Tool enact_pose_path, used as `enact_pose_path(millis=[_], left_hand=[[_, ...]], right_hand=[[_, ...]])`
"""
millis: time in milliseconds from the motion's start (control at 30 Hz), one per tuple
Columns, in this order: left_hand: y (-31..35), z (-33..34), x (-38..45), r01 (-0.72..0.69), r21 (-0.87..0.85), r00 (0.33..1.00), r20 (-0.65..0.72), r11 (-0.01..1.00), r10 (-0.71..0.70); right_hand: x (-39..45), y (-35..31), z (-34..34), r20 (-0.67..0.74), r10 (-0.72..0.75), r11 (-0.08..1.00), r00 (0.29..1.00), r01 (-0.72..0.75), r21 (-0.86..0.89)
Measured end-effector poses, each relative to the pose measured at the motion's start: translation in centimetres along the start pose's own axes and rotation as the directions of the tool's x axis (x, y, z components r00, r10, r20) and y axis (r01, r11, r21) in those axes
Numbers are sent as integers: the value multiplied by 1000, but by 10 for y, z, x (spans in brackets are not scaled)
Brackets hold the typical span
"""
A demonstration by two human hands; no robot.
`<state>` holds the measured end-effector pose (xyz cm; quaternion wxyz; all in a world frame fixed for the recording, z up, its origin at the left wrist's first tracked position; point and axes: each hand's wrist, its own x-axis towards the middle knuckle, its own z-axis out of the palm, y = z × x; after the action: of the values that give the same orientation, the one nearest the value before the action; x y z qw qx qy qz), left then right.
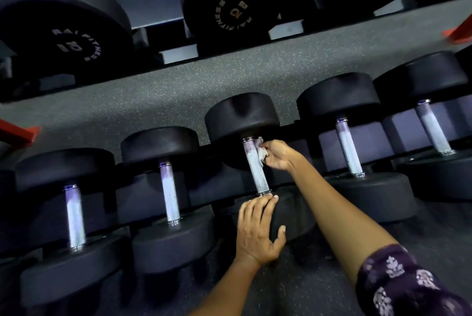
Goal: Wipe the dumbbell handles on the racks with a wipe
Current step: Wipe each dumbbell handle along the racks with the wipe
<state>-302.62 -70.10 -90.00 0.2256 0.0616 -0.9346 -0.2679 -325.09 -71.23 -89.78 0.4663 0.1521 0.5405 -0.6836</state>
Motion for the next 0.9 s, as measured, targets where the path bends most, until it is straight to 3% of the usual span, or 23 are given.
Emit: enact_pose_path(millis=[167, 333, 467, 600, 733, 900], left_hand=[[0, 0, 0, 2, -5, 1000, 4, 1000, -2], [-1, -1, 0, 15, -10, 1000, 19, 1000, -15], [0, -1, -1, -1, -21, 1000, 6, 1000, 1], [-1, 2, -1, -11, 1, 1000, -2, 1000, 11], [-1, 1, -1, -7, -8, 1000, 12, 1000, 7], [-2, 1, -2, -12, -5, 1000, 1, 1000, 12]], right_hand=[[9, 1, 1, -63, -58, 998, 996, 57, -23], [6, 2, 8, -44, 47, 999, 998, -47, 16], [3, 8, 18, 39, 185, 978, 982, -188, 93], [3, 10, -4, 164, 118, 978, 979, -143, 150], [2, 4, -11, 168, 88, 980, 982, -115, 162], [0, 10, 14, 154, 176, 976, 972, -193, 102]])
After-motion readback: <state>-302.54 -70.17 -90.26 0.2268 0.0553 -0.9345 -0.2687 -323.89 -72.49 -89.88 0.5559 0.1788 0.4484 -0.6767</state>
